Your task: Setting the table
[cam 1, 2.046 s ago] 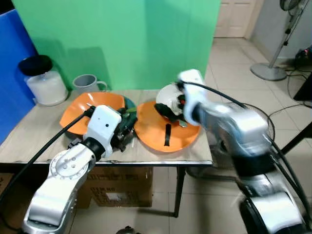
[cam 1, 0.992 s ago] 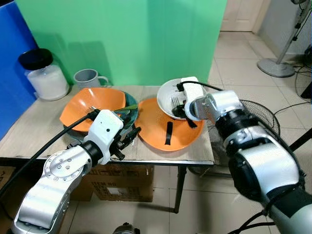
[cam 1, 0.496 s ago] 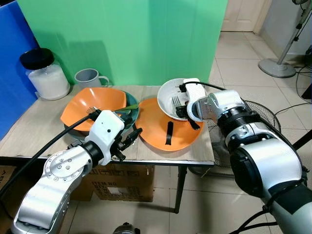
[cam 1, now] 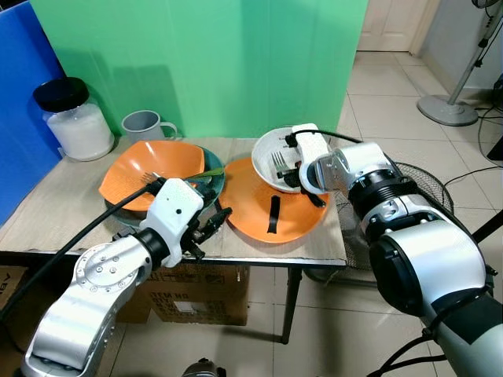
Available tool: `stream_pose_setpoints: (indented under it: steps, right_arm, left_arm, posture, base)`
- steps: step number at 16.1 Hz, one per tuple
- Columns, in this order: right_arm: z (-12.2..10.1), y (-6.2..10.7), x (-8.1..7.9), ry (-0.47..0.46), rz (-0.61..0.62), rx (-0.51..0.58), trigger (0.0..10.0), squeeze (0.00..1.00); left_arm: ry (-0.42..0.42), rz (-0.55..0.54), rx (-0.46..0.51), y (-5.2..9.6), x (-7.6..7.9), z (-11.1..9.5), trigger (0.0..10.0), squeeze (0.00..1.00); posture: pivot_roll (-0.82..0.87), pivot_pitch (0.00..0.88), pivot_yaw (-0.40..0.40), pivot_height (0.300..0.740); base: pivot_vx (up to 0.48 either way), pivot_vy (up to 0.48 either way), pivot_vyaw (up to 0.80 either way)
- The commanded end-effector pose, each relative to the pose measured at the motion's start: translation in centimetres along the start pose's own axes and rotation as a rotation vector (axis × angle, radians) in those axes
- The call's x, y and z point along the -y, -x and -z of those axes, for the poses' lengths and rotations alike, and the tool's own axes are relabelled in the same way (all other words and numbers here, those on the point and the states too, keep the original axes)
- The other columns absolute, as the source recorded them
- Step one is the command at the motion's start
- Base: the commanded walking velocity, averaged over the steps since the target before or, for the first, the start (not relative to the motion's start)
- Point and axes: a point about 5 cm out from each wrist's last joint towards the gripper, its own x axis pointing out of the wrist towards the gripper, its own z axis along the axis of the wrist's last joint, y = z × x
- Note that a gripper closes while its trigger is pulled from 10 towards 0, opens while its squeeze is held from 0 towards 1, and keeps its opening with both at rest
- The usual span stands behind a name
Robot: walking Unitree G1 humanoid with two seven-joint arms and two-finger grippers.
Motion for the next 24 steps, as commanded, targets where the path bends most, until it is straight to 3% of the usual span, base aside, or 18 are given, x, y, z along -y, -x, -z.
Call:
stream_pose_setpoints:
  steps: [1, 5, 7, 8, 9, 13, 14, 15, 16, 20, 22, 24]
  right_arm:
    - [-0.8, 0.4, 0.0, 0.005, -0.005, 0.025, 0.0, 0.00]
    - [-3.8, 2.5, 0.6, -0.049, -0.067, 0.195, 0.0, 0.00]
    - [-4.9, 4.7, 1.0, -0.032, -0.129, 0.420, 0.0, 0.00]
    - [-4.5, 6.7, 1.1, 0.007, -0.160, 0.612, 0.0, 0.00]
    - [-3.0, 8.4, 1.1, 0.041, -0.153, 0.720, 0.0, 0.00]
    - [1.7, 12.4, 0.8, -0.048, -0.065, 0.932, 0.0, 0.00]
    - [3.9, 13.3, 0.5, -0.098, -0.042, 0.989, 0.0, 0.00]
    - [5.9, 13.6, 0.5, -0.112, 0.023, 0.988, 6.8, 0.00]
    - [7.8, 13.9, 0.9, -0.082, 0.144, 0.972, 10.0, 0.00]
    - [11.6, 14.6, 1.7, -0.099, 0.363, 0.859, 10.0, 0.00]
    - [12.6, 14.3, 1.7, -0.075, 0.406, 0.819, 10.0, 0.00]
    - [13.0, 13.9, 1.9, -0.161, 0.435, 0.808, 10.0, 0.00]
  left_arm:
    - [-0.018, -0.008, 0.014, -0.2, -0.1, -0.4, 10.0, 0.00]
    - [-0.007, 0.004, 0.055, -1.0, 0.5, -1.0, 10.0, 0.00]
    - [0.009, -0.003, 0.080, -1.4, 0.8, -1.4, 10.0, 0.00]
    - [0.009, -0.026, 0.085, -1.6, 0.9, -1.4, 10.0, 0.00]
    - [0.014, -0.059, 0.098, -1.9, 0.8, -1.6, 10.0, 0.00]
    - [0.048, -0.143, 0.144, -2.5, 0.8, -2.1, 10.0, 0.00]
    - [0.061, -0.169, 0.153, -2.6, 1.0, -2.1, 10.0, 0.00]
    - [0.056, -0.181, 0.154, -2.7, 1.2, -2.1, 10.0, 0.00]
    - [0.062, -0.195, 0.156, -2.7, 1.3, -2.0, 10.0, 0.00]
    - [0.095, -0.287, 0.171, -1.7, 1.2, -1.5, 10.0, 0.00]
    - [0.096, -0.309, 0.171, -1.6, 1.1, -1.4, 10.0, 0.00]
    - [0.087, -0.324, 0.145, -1.9, 1.1, -0.8, 10.0, 0.00]
  posture:
    - [0.09, 0.000, 0.048, 0.740]
    - [0.08, 0.000, 0.064, 0.740]
    - [0.08, 0.000, 0.064, 0.740]
    - [0.07, 0.000, 0.065, 0.740]
    - [0.07, 0.000, 0.067, 0.740]
    - [0.05, 0.000, 0.076, 0.740]
    - [0.04, 0.000, 0.077, 0.740]
    - [0.04, 0.000, 0.075, 0.740]
    - [0.04, 0.000, 0.073, 0.740]
    - [0.04, 0.000, 0.058, 0.740]
    - [0.05, 0.000, 0.054, 0.740]
    - [0.04, 0.000, 0.055, 0.740]
  base:
    - [0.000, 0.000, 0.00]
    - [0.000, 0.000, 0.00]
    - [0.000, 0.000, 0.00]
    - [0.000, 0.000, 0.00]
    - [0.000, 0.000, 0.00]
    - [0.000, 0.000, 0.00]
    - [0.000, 0.000, 0.00]
    - [0.000, 0.000, 0.00]
    - [0.000, 0.000, 0.00]
    - [0.000, 0.000, 0.00]
    - [0.000, 0.000, 0.00]
    - [0.000, 0.000, -0.40]
